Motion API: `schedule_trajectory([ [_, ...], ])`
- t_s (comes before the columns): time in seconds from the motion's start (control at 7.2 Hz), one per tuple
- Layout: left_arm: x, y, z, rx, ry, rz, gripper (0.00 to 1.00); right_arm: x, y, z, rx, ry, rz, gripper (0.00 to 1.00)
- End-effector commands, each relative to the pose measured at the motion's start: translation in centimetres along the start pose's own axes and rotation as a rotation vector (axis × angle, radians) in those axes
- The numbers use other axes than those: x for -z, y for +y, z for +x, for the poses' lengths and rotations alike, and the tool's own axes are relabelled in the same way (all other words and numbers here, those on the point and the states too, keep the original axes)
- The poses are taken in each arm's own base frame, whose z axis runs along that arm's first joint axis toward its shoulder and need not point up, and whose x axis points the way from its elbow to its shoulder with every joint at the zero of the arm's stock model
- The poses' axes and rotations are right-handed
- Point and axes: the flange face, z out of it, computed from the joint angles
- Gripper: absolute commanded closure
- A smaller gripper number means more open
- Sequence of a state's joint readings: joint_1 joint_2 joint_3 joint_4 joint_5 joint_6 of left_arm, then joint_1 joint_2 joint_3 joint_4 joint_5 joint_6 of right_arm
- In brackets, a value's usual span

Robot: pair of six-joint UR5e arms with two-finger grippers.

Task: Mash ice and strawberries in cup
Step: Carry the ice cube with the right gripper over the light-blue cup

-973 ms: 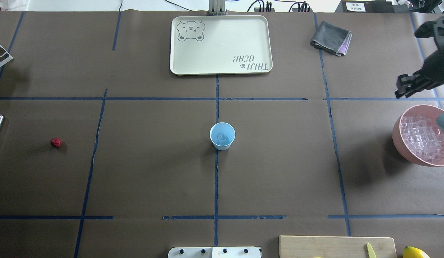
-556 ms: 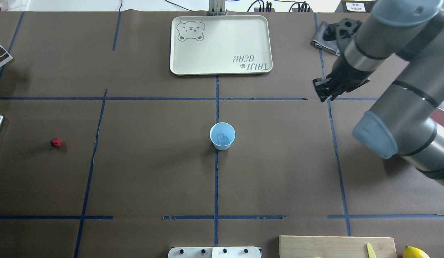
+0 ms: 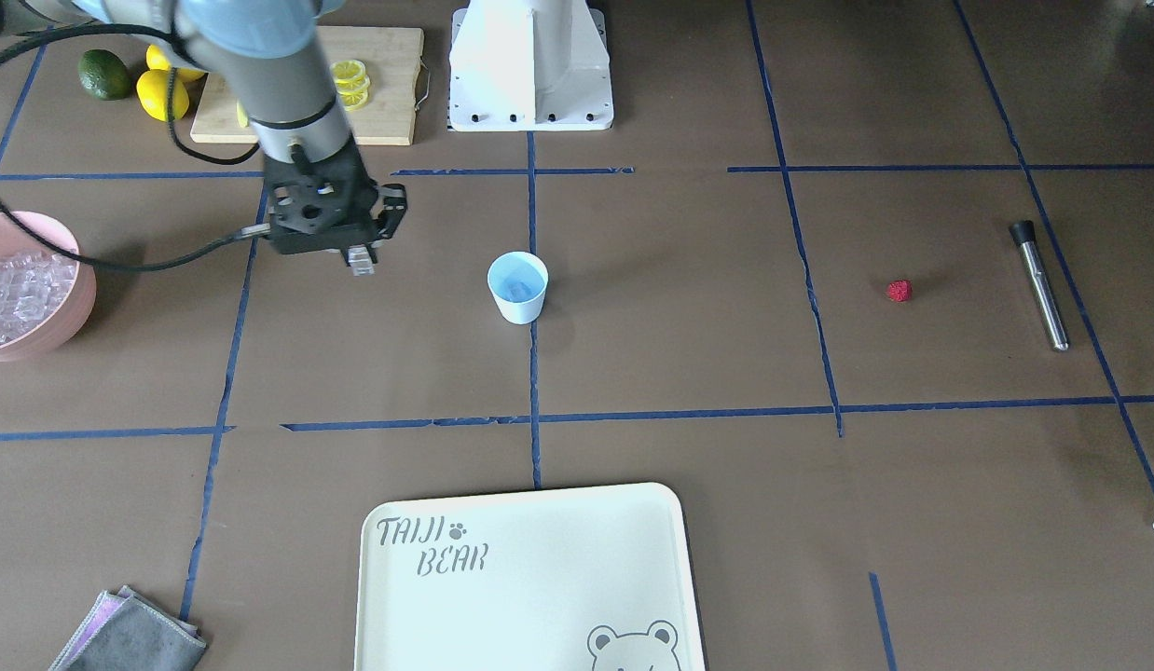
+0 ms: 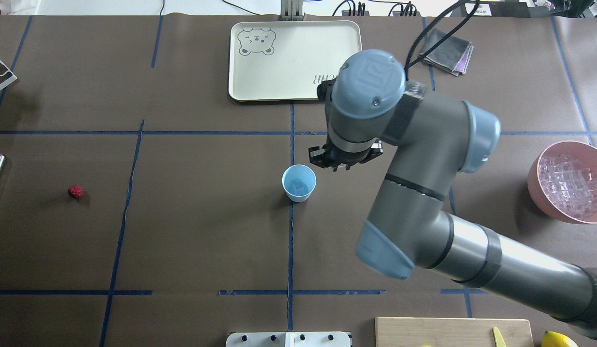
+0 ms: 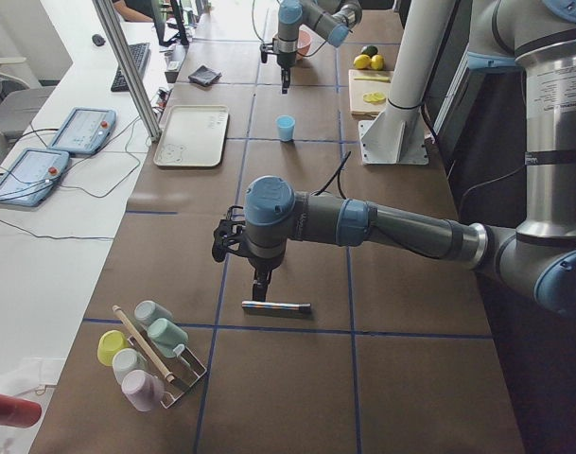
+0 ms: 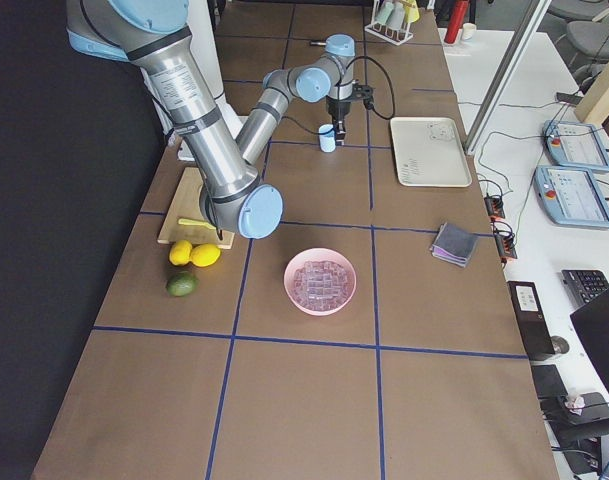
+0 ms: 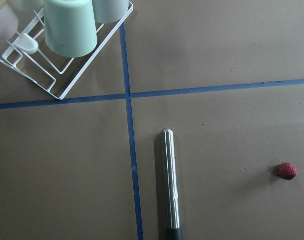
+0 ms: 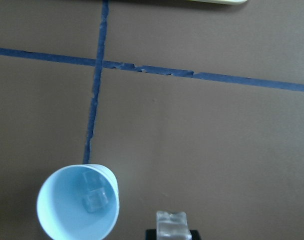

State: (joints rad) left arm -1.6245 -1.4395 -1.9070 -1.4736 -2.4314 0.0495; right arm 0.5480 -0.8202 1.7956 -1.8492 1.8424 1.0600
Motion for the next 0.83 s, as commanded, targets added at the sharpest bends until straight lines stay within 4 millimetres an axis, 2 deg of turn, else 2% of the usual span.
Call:
schedule_trajectory([
  [0.0,-0.1,0.2,-0.1,0.003,0.000,-0.003,0.00,-3.2,1.5,-4.9,-0.010,-0.007,0.025,0.98],
  [0.28,-0.2,0.2,-0.3,0.005,0.000,-0.005,0.00,-4.3,0.7,-6.1,-0.023,-0.006,0.027,0.98],
  [0.42,-0.3,0.3,-0.3,0.006,0.000,-0.006,0.00,-4.2,0.8,-6.3,-0.023,-0.009,0.027,0.95],
  [0.56,-0.3,0.2,-0.4,0.007,0.000,-0.007,0.00,-4.0,0.7,-6.3,-0.023,-0.011,0.029,0.91],
  [0.69,-0.3,0.2,-0.4,0.007,0.000,-0.007,0.00,-3.7,0.7,-6.4,-0.022,-0.016,0.030,0.83],
])
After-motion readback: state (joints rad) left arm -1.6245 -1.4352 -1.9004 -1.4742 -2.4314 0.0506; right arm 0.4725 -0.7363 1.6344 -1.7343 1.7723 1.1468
